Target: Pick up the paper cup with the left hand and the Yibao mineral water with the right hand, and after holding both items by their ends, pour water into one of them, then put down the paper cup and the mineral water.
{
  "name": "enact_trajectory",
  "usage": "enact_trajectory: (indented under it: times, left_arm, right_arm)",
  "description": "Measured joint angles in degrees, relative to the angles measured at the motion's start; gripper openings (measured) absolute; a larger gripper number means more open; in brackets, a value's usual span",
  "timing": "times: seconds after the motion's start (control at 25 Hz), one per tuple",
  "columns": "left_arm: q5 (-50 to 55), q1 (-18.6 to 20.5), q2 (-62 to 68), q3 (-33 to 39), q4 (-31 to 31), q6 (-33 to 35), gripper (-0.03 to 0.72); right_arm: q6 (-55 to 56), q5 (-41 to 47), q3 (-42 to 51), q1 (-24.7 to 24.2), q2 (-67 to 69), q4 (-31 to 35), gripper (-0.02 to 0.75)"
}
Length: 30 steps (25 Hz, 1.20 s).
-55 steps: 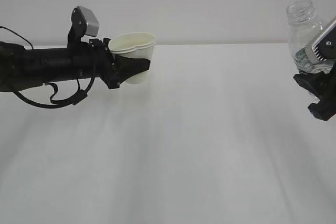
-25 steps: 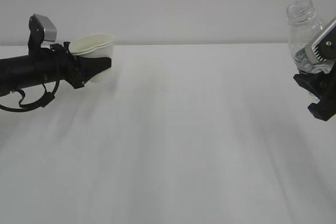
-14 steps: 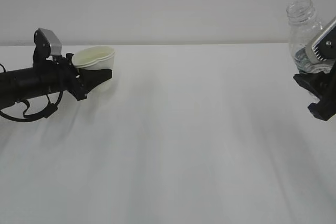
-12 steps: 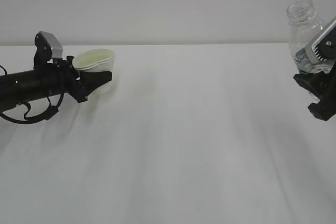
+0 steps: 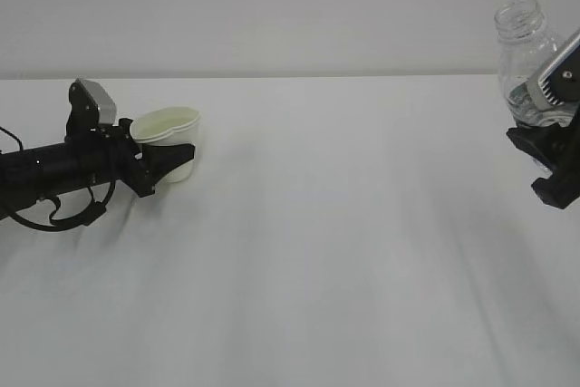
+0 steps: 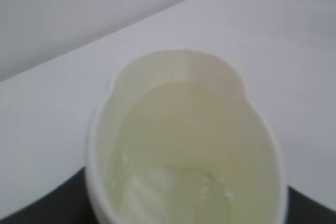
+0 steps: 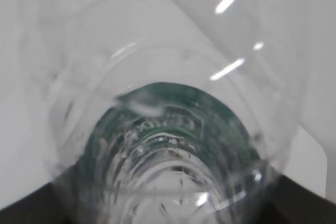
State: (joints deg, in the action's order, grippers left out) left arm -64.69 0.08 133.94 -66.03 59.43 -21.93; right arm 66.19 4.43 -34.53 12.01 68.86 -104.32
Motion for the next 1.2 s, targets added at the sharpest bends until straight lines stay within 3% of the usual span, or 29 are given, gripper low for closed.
enact_trajectory:
  times: [1.2]
  left_arm:
    - [0.12,0.00,0.21,0.00,-3.74,0.68,0.355]
  right_arm:
    - [0.00,0.00,0.00,0.00,-0.10,0.00,0.456]
